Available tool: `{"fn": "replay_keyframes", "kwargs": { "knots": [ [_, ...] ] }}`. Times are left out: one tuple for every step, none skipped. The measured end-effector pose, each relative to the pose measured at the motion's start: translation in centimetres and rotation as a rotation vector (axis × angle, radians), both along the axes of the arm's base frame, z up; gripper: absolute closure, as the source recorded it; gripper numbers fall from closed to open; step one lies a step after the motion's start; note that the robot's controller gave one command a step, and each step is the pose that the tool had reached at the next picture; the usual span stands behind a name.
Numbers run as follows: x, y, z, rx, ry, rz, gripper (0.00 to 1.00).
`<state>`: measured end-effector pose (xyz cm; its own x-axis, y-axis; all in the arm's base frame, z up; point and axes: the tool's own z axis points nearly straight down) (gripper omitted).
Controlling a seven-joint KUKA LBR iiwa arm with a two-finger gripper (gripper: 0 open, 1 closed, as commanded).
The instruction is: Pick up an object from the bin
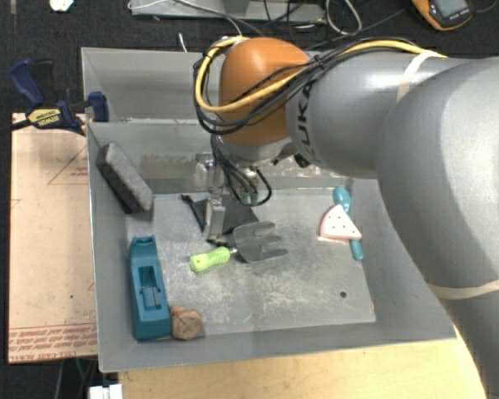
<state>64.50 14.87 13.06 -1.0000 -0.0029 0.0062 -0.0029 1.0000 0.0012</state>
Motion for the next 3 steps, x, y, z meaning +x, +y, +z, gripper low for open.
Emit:
{"fn": "replay_keyframes", "kwargs": {
  "knots": [
    [0.2, 0.0, 0.5, 0.001, -0.008, -0.002, 0.0],
    [-0.1, -7.2, -2.7, 0.002, -0.009, 0.055, 0.0],
    [0.2, -9.4, -4.1, 0.001, -0.012, 0.063, 0.0]
  ]
}}
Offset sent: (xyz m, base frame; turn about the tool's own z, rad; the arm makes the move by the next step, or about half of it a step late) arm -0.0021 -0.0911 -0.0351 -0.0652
